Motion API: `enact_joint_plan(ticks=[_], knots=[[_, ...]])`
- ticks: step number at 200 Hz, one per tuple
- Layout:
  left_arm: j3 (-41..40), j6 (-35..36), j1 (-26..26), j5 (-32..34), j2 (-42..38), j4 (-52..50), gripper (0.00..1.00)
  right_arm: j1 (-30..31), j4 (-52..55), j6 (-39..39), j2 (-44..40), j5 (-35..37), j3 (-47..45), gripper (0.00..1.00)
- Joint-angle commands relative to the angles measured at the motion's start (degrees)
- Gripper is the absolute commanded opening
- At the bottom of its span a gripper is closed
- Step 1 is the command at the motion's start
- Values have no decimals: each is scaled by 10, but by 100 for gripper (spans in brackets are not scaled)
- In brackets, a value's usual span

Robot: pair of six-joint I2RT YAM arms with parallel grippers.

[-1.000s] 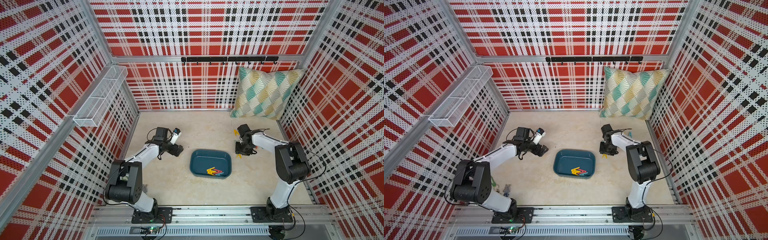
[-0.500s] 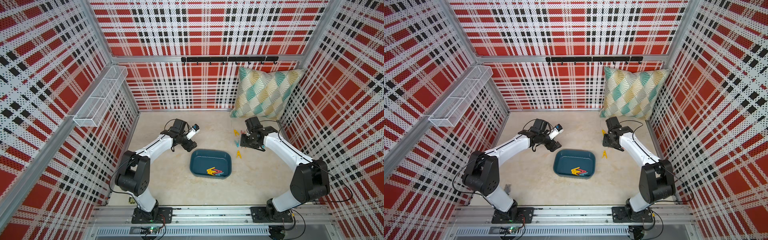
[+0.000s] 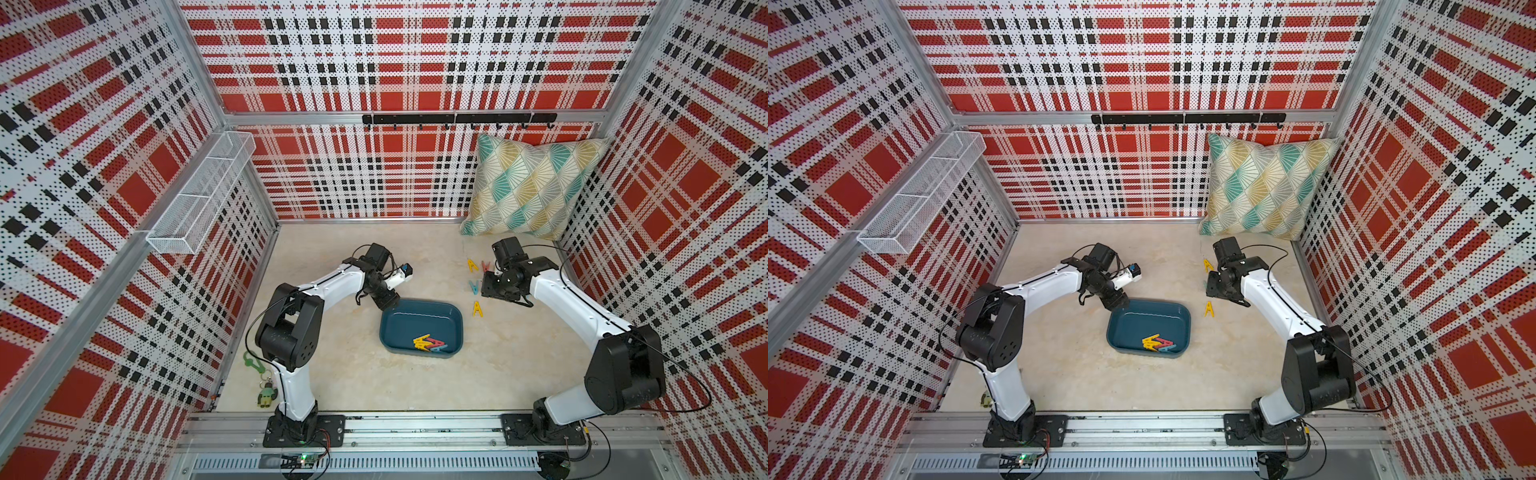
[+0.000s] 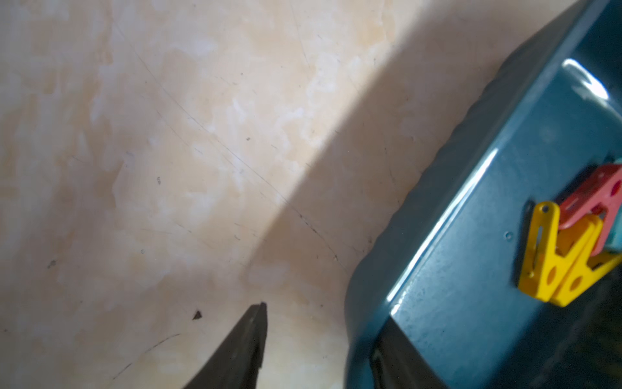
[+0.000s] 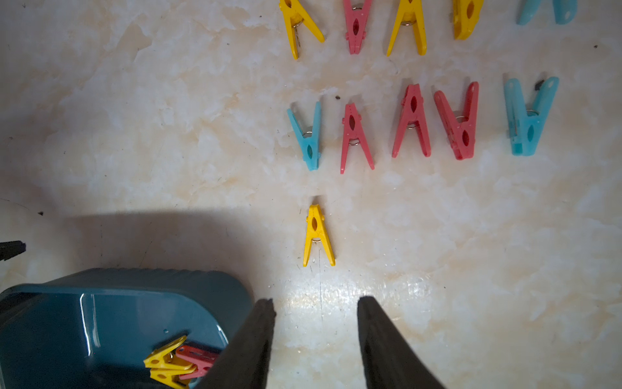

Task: Take the clothespins out of the storage box
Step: Adjust the storage box at the center of the board.

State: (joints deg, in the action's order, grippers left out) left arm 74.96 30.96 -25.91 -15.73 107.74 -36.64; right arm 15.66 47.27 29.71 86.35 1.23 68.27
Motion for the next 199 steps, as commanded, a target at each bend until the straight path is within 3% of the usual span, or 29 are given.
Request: enact_joint_plan(ticks=[1, 16, 33, 58, 141, 199], knots=[[23, -4, -5, 1, 23, -21, 33, -3, -2, 6, -16, -8, -7, 47], [28, -10, -5, -1, 29, -22, 22, -4, -2, 6, -17, -11, -7, 47], [31, -20, -4, -2, 32, -22, 18, -3, -3, 6, -20, -17, -7, 47], [33, -38, 0, -2, 33, -24, 0, -1, -7, 4, -21, -36, -7, 46], [86, -73, 16, 7, 83, -168, 0, 36, -11, 8, 10, -45, 22, 44], [121, -81, 27, -44, 147, -307, 0, 63, -13, 16, 38, -46, 41, 43]])
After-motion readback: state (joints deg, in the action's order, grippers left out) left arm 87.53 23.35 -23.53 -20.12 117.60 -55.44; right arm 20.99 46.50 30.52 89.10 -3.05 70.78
